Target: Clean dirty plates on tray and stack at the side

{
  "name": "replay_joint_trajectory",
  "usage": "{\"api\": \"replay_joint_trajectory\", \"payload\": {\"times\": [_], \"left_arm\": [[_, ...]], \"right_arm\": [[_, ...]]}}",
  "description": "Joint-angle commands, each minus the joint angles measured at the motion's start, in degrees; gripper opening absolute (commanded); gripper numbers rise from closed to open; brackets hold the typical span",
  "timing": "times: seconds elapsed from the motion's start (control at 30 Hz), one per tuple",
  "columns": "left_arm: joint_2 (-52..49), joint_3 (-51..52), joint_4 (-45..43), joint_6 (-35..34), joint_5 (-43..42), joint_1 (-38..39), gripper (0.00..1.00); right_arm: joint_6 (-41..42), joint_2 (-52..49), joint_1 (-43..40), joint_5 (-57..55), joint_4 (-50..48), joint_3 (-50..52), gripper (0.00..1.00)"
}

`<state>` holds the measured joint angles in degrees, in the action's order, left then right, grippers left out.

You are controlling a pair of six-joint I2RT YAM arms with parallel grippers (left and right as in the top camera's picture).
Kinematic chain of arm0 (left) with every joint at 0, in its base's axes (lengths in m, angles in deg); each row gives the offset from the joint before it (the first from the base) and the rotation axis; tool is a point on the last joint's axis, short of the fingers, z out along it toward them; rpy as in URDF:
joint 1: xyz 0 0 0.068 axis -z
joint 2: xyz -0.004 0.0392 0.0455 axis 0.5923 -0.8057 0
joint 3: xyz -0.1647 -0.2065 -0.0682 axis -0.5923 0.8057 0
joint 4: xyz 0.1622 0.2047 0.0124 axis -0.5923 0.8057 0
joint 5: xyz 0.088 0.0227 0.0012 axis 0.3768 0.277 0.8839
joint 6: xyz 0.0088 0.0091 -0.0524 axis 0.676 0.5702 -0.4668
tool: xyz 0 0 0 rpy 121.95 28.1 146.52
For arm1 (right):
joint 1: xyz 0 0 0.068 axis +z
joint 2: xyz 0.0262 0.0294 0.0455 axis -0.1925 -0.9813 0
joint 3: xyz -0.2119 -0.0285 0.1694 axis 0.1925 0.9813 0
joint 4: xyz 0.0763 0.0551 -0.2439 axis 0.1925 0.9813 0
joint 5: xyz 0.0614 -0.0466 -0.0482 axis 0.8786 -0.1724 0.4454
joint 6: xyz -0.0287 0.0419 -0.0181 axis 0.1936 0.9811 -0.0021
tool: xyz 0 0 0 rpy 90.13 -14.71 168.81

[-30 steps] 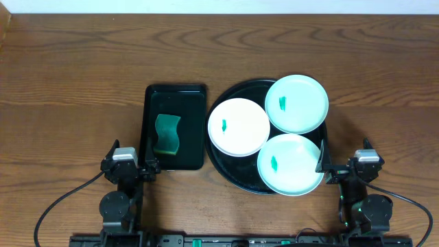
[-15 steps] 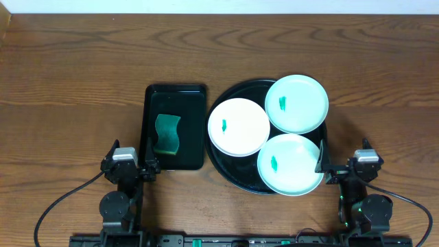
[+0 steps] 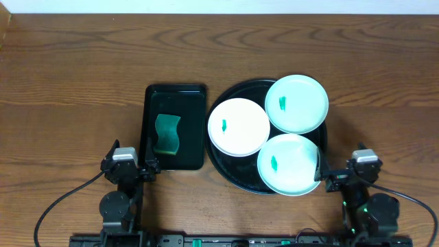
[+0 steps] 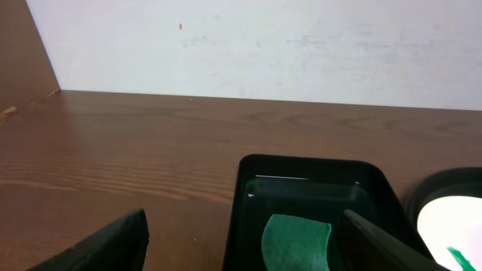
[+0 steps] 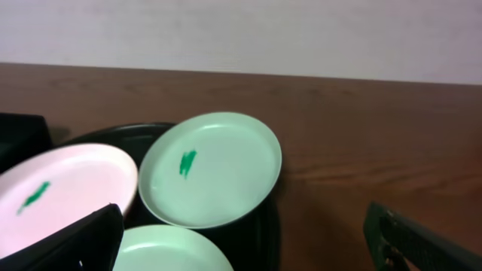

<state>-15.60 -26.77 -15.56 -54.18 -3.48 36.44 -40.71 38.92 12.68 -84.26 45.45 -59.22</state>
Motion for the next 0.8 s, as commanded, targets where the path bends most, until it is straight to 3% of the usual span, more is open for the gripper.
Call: {"api": "replay_joint_trajectory", "payload": {"times": [0.0,0.37,0.77], "left_arm": [[0.4,0.6,2.8,0.9,0.6,0.2,0.80],[0.4,0.6,2.8,0.9,0.6,0.2,0.80],[0.4,0.6,2.8,0.9,0.6,0.2,0.80]], "right_arm": [[0.2,0.2,1.1,0.9,1.4,-5.8,0.99],[3.0,-1.8,1.1,2.6,3.4,-17.9,0.99],[2.7,-21.4,1.1,7.1,17.5,-43.3,0.99]]}}
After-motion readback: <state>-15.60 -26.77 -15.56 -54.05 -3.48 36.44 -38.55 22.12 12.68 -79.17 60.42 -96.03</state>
